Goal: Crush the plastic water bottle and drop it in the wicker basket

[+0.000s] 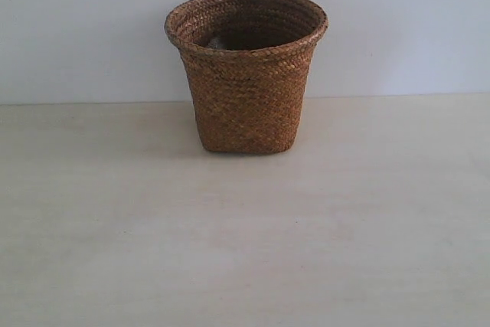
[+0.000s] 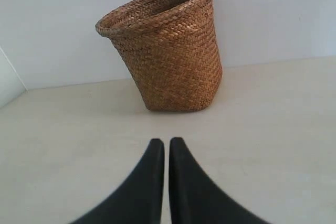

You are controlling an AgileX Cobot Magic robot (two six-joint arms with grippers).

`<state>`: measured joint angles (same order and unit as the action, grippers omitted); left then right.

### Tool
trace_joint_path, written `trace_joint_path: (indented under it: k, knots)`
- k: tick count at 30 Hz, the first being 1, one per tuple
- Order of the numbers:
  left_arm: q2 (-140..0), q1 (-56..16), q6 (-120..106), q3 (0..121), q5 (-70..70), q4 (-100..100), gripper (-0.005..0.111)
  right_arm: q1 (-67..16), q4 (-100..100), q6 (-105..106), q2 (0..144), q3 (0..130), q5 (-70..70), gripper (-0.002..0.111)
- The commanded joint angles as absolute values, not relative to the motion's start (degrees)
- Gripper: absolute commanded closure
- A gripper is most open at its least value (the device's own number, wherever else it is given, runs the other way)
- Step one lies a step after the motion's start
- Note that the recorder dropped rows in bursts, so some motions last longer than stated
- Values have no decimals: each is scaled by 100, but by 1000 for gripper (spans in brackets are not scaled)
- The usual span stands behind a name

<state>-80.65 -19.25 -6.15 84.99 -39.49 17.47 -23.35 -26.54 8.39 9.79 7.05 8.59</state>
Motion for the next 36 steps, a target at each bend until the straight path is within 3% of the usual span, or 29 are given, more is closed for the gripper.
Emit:
trace_joint_path:
  k: [1,8,16,36]
  knots:
    - [-6861,-1909,-381,7378,-3063,1751,103,-2291,-2667,850,933,701,849,108]
    - [-5389,-1909,-318,5873,-2472,1821,103,-2291,-2667,850,933,701,839,108]
    - [-4633,-1909,-254,4866,-2442,2287,103,-2291,-2667,850,933,701,839,108]
    - [-4535,-1909,-304,4747,-2571,2141,103,-2291,-2667,850,933,701,839,108]
